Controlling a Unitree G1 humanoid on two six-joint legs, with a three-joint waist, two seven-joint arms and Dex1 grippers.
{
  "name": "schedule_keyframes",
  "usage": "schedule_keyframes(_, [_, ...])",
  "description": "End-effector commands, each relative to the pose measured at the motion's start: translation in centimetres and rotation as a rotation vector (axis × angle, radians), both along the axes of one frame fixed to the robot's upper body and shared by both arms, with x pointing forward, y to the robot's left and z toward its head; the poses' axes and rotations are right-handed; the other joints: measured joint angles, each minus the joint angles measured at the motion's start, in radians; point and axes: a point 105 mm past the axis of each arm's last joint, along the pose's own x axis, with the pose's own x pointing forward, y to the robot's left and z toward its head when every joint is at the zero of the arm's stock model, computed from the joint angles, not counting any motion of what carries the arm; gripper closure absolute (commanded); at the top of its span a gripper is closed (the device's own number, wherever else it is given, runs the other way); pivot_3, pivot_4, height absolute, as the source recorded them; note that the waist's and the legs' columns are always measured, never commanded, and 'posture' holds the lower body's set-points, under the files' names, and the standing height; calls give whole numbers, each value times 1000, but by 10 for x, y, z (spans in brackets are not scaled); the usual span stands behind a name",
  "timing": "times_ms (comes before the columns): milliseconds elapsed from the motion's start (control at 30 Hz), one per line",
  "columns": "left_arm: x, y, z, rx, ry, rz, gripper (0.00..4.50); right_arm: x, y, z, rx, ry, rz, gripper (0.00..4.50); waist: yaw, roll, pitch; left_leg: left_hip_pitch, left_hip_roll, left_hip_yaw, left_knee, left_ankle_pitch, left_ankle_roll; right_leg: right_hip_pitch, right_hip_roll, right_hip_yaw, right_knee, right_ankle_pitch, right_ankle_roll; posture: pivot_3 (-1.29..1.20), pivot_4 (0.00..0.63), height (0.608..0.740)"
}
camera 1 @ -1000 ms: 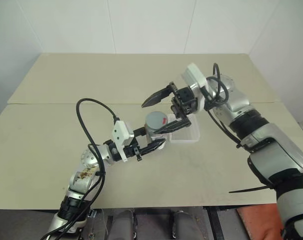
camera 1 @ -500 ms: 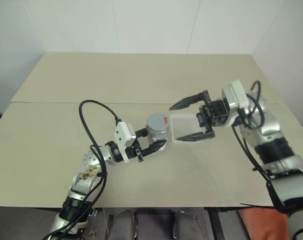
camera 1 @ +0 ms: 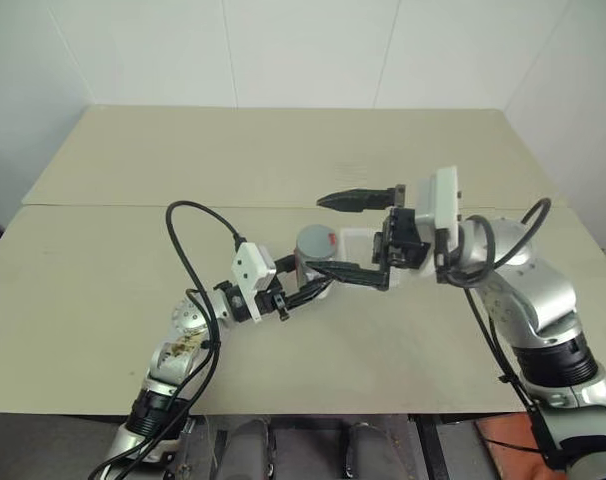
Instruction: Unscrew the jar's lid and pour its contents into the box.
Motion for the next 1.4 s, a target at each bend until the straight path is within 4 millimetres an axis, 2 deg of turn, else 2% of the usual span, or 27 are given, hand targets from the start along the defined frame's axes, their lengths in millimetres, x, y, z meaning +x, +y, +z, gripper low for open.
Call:
schedule_keyframes(33, [-1, -3, 14, -16, -71, -13, 2267, 0, 2, 9, 30, -8, -38, 34, 0, 0, 0, 0, 0, 0, 0, 0, 0, 0, 0, 0, 0, 0, 0, 0, 150, 740])
schedule_keyframes(667, [-6, -2, 16, -38, -77, -13, 2267, 17, 14, 3, 15, 23, -48, 34, -1, 0, 0, 0, 0, 0, 0, 0, 0, 0, 1, 0, 0, 0, 0, 0, 150, 740])
schedule_keyframes(1400, [-2, 1, 13, -36, -71, -16, 2267, 16, -7, -2, -17, 9, -105, 34, -1, 0, 0, 0, 0, 0, 0, 0, 0, 0, 1, 0, 0, 0, 0, 0, 150, 740])
